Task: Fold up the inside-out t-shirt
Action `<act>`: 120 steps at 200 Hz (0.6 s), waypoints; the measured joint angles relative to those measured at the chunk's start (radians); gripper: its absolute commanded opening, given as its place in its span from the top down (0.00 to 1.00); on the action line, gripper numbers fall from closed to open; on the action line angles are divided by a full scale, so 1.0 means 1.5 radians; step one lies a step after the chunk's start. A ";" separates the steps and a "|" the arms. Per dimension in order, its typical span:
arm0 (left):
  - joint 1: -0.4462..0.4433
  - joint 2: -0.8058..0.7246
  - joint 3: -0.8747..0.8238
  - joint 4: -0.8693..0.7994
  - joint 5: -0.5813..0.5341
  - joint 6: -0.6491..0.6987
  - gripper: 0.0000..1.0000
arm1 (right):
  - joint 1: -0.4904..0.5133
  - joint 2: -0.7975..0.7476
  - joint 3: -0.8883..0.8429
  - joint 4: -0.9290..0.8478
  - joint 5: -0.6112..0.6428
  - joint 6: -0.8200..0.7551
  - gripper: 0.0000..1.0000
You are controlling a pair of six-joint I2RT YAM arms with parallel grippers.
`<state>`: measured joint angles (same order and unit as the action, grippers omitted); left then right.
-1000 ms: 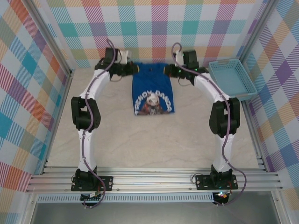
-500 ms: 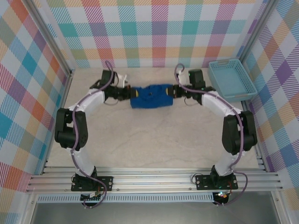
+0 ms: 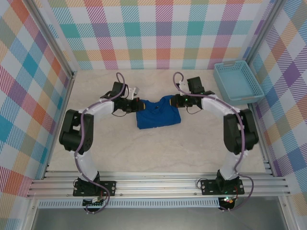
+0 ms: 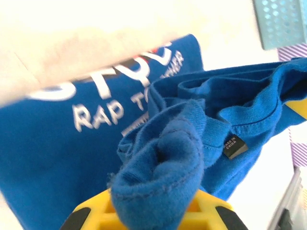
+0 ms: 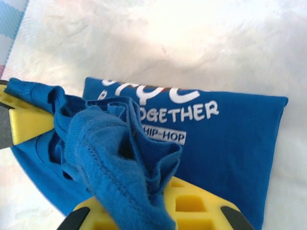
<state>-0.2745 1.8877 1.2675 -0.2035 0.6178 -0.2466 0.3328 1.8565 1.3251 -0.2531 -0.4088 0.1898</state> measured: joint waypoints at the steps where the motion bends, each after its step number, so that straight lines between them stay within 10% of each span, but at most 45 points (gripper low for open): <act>1: 0.001 0.005 0.005 0.000 -0.001 0.000 0.98 | 0.000 0.007 0.007 -0.002 0.001 -0.001 0.96; 55: 0.024 0.103 0.040 -0.003 -0.054 0.000 0.85 | -0.005 0.203 0.202 -0.090 0.041 -0.018 0.85; 120: 0.024 0.120 0.063 0.019 -0.114 -0.016 0.38 | -0.036 0.282 0.310 -0.184 0.090 -0.012 0.54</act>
<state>-0.2379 2.0682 1.3613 -0.1757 0.4461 -0.2707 0.2783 2.2787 1.7893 -0.5297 -0.2745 0.1722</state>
